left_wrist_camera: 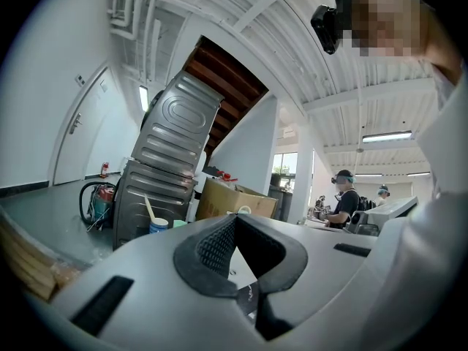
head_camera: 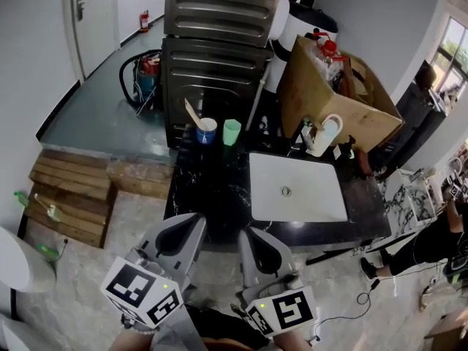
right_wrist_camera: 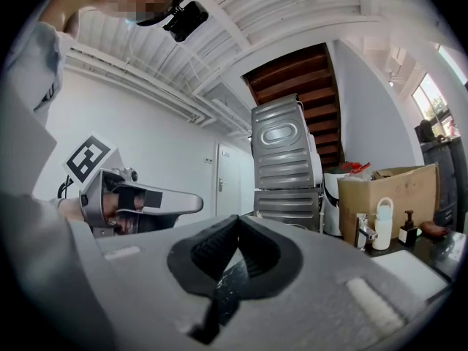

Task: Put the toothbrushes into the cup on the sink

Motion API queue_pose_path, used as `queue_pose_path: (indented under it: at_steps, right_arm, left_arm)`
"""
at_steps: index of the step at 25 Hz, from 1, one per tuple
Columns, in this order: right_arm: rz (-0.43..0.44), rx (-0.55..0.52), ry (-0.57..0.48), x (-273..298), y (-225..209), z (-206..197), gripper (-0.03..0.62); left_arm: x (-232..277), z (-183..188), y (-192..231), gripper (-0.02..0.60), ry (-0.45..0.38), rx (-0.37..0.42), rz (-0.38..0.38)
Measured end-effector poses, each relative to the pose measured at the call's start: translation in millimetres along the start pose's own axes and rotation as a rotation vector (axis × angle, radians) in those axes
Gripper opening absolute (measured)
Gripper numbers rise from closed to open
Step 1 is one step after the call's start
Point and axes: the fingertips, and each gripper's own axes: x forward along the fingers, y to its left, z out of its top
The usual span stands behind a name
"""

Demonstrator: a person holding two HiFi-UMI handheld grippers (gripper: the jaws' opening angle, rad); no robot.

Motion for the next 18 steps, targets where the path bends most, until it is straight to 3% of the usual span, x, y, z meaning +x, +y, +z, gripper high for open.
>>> queue_pose_path:
  at_steps: [18]
  right_arm:
    - [0.01,-0.009,0.012,11,9,-3,-0.002]
  left_arm:
    - [-3,-4,13,0.004,0.005,-0.016,0.003]
